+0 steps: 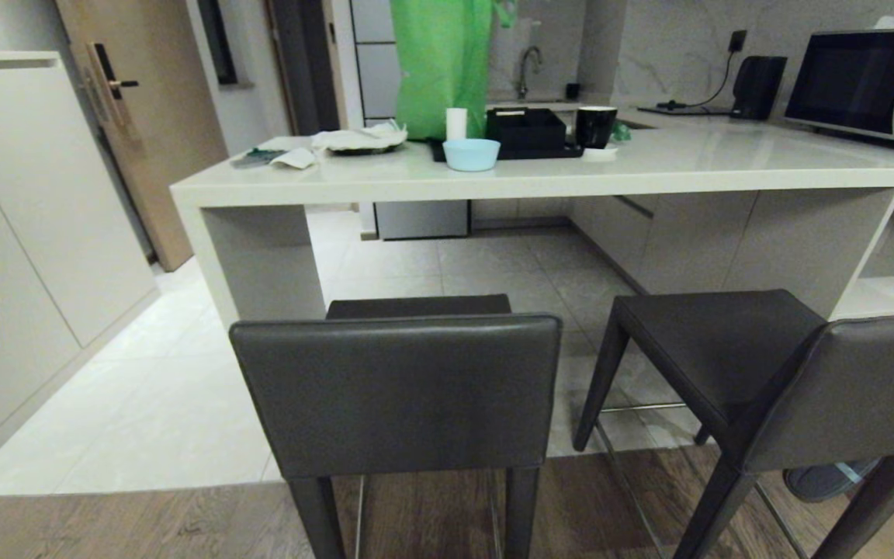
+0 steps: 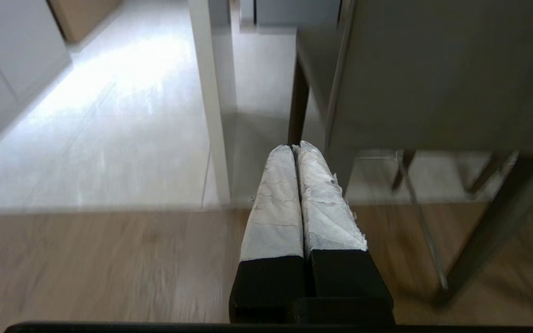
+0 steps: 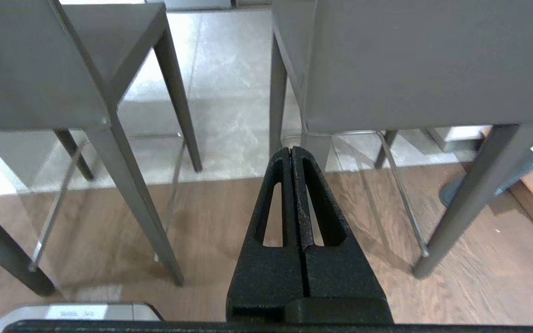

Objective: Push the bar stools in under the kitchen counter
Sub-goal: Push the gray chair back under the dining table

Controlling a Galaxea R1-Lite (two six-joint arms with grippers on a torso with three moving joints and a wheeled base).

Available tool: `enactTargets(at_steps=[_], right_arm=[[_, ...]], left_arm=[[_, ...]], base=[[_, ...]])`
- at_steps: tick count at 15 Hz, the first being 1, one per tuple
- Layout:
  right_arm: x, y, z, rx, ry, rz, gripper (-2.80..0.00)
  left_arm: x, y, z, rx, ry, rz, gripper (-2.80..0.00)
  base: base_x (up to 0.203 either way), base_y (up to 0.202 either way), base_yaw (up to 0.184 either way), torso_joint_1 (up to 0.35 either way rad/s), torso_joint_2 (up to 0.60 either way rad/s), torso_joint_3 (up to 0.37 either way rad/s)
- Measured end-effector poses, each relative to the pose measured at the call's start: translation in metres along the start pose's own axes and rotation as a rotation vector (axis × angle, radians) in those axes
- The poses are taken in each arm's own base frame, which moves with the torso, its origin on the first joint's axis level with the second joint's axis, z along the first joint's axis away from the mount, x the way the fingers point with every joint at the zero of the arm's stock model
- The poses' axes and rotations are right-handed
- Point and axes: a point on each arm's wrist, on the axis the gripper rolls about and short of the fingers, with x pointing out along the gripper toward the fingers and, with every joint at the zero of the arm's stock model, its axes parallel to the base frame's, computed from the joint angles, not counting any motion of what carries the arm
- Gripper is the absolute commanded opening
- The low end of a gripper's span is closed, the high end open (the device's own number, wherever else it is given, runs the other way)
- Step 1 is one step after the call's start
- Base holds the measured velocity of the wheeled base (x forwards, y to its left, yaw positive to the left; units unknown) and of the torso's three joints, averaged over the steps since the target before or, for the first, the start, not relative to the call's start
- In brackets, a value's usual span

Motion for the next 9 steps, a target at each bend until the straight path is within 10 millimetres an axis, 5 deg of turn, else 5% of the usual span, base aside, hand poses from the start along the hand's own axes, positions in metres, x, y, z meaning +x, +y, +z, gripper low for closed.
enactTargets(at_steps=[4,6,9], right_arm=[[0.004,-0.001,0.055,0.032,0.001,0.011,-2.80],[0.027,-0.001,0.092,0.017,0.032,0.025,-2.80],[0.080,0.002,0.128,-0.025,0.063,0.075,-2.80]], left_arm=[[0.003,0.000,0.065,-0.060,-0.010,0.005,-2.80],[0.033,0.000,0.098,-0.041,0.041,0.000,-2.80],[0.099,-0.002,0.121,-0.006,0.099,-0.067,-2.80]], base=[[0.000,0.000,0.000,0.000,0.00,0.000],[0.000,0.000,0.000,0.000,0.00,0.000],[0.000,0.000,0.000,0.000,0.00,0.000]])
